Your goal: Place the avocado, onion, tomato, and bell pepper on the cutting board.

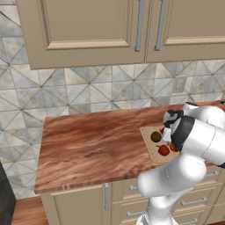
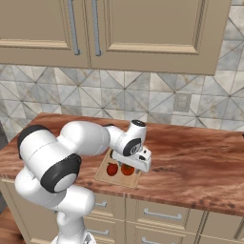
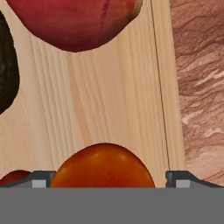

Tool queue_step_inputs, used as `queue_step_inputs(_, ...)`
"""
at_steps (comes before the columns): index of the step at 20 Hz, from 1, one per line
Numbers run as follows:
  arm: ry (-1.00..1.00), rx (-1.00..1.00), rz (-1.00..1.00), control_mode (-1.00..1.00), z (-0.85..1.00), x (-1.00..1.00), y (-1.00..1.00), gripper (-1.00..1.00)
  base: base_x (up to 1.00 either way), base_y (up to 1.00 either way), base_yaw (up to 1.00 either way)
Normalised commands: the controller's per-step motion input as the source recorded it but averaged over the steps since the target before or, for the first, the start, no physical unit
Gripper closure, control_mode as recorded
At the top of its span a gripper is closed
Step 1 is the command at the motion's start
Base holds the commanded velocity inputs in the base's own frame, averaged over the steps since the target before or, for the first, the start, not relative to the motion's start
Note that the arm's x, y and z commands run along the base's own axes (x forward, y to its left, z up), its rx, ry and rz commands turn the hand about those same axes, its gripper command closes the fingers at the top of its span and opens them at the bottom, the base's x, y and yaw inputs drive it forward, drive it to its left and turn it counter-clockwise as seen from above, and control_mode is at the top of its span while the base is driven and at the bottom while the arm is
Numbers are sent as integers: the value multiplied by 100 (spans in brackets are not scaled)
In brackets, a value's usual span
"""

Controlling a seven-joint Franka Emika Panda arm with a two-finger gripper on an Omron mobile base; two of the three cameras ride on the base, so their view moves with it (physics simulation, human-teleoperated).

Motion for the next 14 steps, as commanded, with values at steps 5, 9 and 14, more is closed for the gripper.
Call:
queue_step_inputs(5,-14,0,3,-100,20,0,0,-100,0,0,0)
queue_step_inputs(9,-17,0,4,-100,29,7,0,-100,0,0,0)
queue_step_inputs(14,-1,0,0,-100,-13,10,0,-100,0,0,0)
